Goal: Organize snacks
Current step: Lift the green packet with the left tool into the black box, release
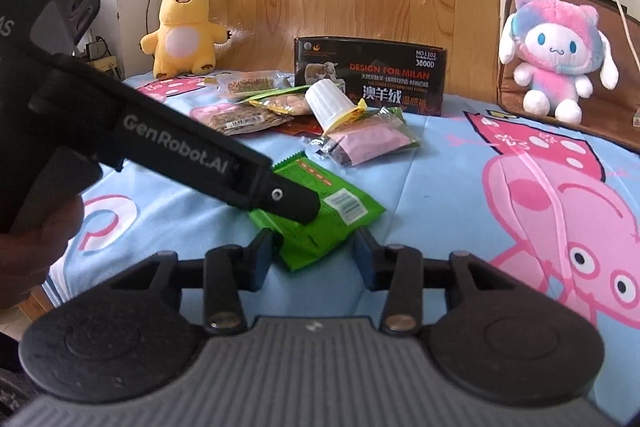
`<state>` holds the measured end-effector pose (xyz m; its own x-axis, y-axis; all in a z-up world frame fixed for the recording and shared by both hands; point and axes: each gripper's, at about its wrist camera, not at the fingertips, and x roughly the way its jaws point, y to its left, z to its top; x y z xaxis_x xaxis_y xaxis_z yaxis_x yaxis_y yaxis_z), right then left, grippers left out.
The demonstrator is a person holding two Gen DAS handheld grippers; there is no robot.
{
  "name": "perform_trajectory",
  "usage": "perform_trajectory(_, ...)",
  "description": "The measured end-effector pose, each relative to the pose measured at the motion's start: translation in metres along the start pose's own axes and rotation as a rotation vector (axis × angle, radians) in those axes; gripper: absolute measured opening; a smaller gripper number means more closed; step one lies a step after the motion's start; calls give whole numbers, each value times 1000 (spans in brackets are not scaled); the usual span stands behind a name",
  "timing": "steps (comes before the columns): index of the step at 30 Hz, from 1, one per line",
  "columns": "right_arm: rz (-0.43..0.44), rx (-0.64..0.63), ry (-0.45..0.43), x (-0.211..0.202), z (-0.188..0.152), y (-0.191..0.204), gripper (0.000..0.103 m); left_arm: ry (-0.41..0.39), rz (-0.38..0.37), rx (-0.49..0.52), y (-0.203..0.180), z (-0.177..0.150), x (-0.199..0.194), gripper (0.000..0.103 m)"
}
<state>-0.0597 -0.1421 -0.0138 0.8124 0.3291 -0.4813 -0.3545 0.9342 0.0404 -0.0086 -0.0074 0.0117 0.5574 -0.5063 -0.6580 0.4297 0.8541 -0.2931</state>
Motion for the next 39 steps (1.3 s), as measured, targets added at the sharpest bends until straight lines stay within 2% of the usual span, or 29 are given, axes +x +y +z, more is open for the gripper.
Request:
perform_trajectory(10, -6, -40, -100, -1, 21, 6, 41, -91, 21, -2, 3, 18, -28, 45)
perform_trajectory(18, -33, -83, -174, 9, 49, 2, 41, -153, 38, 38, 5, 51, -35, 45)
perform_trajectory(24, -72, -118, -233, 24, 76, -8, 41, -213, 45, 88, 6, 88, -32, 45)
perform_trajectory(32, -110, -167, -277, 71, 121, -34, 41, -263, 62, 114, 25, 156, -2, 45)
perform_trajectory(39, -113, -146, -236, 142, 156, -63, 41, -250, 98, 93, 57, 207, 54, 45)
